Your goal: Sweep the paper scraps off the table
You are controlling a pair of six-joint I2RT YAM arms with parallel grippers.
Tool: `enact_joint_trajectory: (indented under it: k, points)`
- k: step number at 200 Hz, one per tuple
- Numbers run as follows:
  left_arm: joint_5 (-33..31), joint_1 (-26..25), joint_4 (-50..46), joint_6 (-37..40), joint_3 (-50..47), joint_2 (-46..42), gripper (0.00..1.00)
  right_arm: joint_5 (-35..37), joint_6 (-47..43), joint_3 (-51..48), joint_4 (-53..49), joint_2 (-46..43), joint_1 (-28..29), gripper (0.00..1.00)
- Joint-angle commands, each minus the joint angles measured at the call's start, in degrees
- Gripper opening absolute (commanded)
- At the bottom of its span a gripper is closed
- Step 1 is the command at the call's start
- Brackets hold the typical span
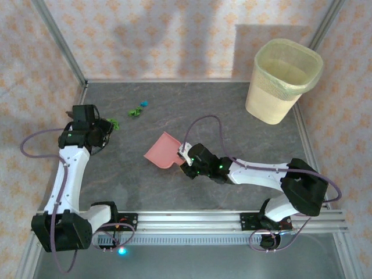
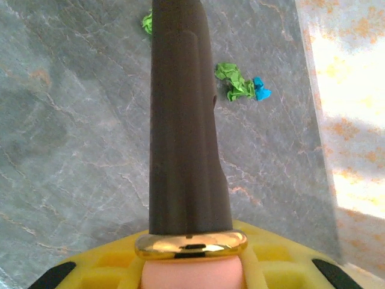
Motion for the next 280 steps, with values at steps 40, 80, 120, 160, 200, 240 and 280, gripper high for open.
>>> enact_joint_trajectory:
  k: [40, 80, 120, 160, 200, 240, 280]
  points:
    - [14.6, 4.1, 16.2, -6.9, 0.7, 8.7, 0.0, -0.2, -1.0, -0.3, 2.2, 1.0, 0.3, 0.0]
    - [14.3, 4.2, 19.3, -9.1, 1.4, 10.8, 0.0, -2.3, -0.6, 1.5, 1.2, 3.6, 0.3, 0.0]
    - [14.7, 4.2, 22.8, -12.2, -1.5, 12.0, 0.0, -2.7, 0.2, 3.1, 0.3, 5.2, 0.5, 0.0]
    - [15.4, 4.2, 23.3, -13.4, -3.8, 11.8, 0.0, -3.1, 0.3, 3.6, -0.1, 5.7, 0.7, 0.0]
    - [15.8, 4.1, 24.9, -15.1, -8.2, 9.6, 0.0, -3.3, 0.4, 4.4, -0.4, 6.5, 1.3, 0.0]
    - [16.3, 2.8, 25.1, -15.6, -12.2, 5.9, 0.0, -4.1, 0.9, 5.7, -1.2, 8.0, 1.4, 0.0]
    - [16.2, -0.3, 23.3, -14.2, -17.5, 0.4, 0.0, -4.2, 1.1, 5.8, -1.1, 8.4, 1.5, 0.0]
